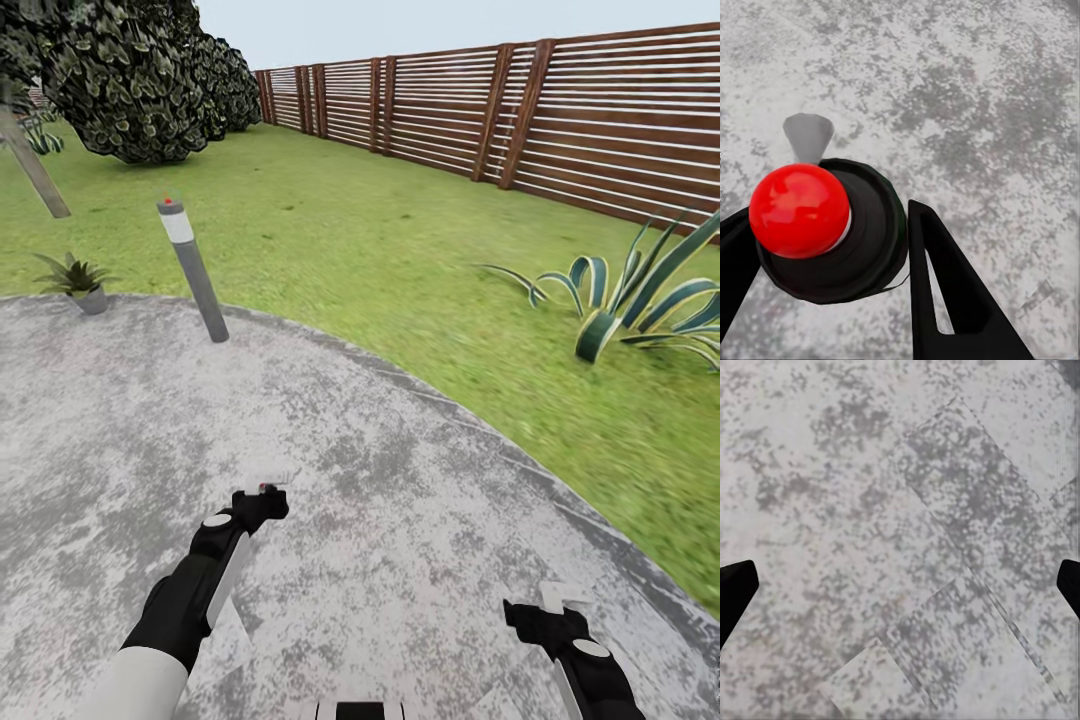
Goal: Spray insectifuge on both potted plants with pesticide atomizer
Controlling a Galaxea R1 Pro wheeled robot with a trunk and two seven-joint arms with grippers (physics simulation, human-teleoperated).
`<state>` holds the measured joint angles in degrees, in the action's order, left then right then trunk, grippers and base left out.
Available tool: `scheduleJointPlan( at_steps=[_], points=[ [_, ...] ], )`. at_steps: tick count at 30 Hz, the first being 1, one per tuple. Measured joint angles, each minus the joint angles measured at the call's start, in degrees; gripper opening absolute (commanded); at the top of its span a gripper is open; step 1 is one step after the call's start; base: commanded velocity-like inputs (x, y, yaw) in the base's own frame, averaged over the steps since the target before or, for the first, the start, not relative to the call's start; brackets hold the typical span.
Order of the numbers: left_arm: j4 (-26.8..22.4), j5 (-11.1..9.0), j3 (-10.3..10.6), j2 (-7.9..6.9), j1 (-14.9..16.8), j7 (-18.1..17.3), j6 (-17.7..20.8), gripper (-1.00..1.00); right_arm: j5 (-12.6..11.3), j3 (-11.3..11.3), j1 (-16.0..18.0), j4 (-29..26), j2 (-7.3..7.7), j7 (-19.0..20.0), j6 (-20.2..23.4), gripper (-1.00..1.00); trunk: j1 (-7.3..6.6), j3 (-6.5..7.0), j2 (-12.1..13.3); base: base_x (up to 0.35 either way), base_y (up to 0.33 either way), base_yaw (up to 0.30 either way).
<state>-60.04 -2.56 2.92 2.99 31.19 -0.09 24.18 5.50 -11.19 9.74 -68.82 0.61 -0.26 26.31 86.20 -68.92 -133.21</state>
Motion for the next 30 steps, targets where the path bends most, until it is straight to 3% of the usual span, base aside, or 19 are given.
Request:
scheduleJointPlan(
  at_steps=[8, 10, 16, 27, 30],
  points=[
    [0.0, 0.0, 0.0, 0.0, 0.0, 0.0, 0.5, -1.0, 0.0, 0.0, 0.0, -0.3, -0.05, -0.1, 0.0, 1.0, -1.76, 1.44, 3.2, 0.0, 0.0, 0.0],
    [0.0, 0.0, 0.1, 0.0, 0.0, 0.0, 0.5, -1.0, 0.0, 0.0, 0.0, -2.7, -0.08, -0.1, 0.4, 1.0, -2.2, 1.8, 4.0, 0.0, 0.0, 0.0],
    [0.0, 0.0, 0.1, 0.01, 0.0, 0.0, 0.5, -1.0, 0.0, 0.0, 0.0, -5.0, -0.09, -0.1, 8.8, 1.0, -3.51, 2.87, 6.4, 0.0, 0.0, 0.0],
    [0.0, 0.0, 0.0, 0.0, 0.0, 0.0, 0.5, -1.0, 0.0, 0.0, 0.0, -5.2, -0.02, -0.1, 10.4, 1.0, -5.93, 4.85, 10.8, 0.0, 0.0, 0.009],
    [0.0, 0.1, 0.1, 0.01, 0.0, 0.0, 0.5, -1.0, 0.0, 0.0, 0.0, -5.2, -0.01, -0.1, 10.4, 1.0, -5.94, 4.85, 10.8, 0.0, 0.0, 0.172]
  ],
)
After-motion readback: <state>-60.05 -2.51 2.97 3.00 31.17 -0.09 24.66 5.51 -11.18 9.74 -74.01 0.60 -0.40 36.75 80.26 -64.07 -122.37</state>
